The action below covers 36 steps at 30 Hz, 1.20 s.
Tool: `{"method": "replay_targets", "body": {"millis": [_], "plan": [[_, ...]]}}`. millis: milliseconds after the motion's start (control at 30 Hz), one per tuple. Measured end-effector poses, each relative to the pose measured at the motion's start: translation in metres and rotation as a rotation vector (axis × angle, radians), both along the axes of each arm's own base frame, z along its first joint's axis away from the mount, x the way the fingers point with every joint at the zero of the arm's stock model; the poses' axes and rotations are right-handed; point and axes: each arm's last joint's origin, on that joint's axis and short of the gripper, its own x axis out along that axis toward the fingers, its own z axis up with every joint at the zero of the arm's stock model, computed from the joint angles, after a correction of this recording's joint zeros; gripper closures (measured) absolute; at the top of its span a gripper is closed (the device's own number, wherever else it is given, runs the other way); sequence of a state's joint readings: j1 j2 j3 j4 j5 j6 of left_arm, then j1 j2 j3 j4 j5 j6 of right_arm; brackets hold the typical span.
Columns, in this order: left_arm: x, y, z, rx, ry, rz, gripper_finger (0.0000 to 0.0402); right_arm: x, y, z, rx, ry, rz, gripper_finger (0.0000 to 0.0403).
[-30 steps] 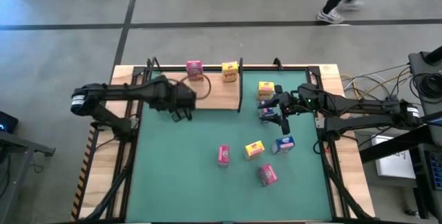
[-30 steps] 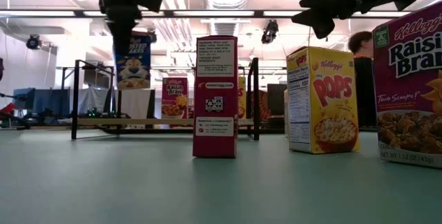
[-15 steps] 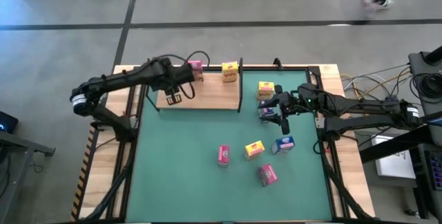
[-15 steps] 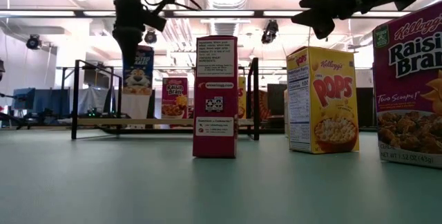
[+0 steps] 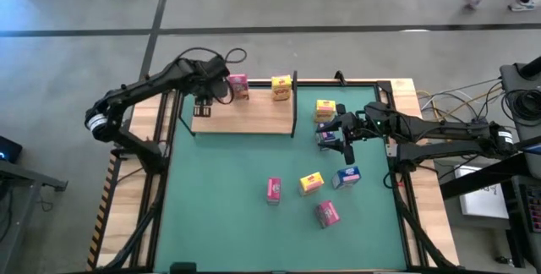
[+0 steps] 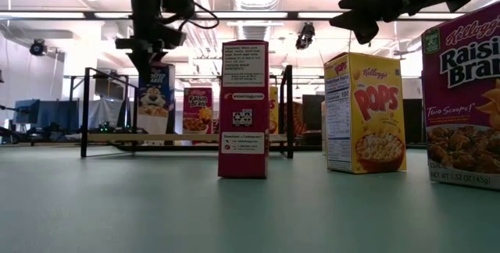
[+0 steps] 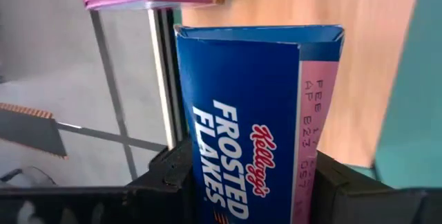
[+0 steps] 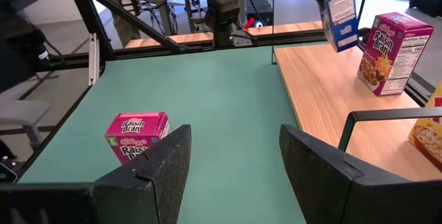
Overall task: Stack cereal on shelf
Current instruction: Put the bottom left blue cereal box on the shelf
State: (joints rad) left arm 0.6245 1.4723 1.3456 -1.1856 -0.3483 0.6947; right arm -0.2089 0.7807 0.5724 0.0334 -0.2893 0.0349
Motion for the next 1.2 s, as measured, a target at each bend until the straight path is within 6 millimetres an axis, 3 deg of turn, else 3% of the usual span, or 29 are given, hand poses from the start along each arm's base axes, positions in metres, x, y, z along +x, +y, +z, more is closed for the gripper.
{"method": "replay_targets", "body": {"millis": [267,433,767,1200], "plan": [[-0.014,0.025,0.0,0.005,-0.045,0.028,0.026,0.0,0.0,0.0,0.002,0.002,0.0,0.0193],[-0.025,0.035,-0.01,-0.003,-0.02,0.048,0.026,0.0,0.0,0.0,0.005,0.002,-0.001,0.0193],[-0.027,0.042,-0.031,0.022,-0.009,-0.004,0.026,0.0,0.0,0.0,0.007,0.001,-0.002,0.0193],[-0.03,0.044,-0.03,-0.06,-0.097,0.026,0.026,0.0,0.0,0.0,0.002,0.001,0.0,0.0193]]}}
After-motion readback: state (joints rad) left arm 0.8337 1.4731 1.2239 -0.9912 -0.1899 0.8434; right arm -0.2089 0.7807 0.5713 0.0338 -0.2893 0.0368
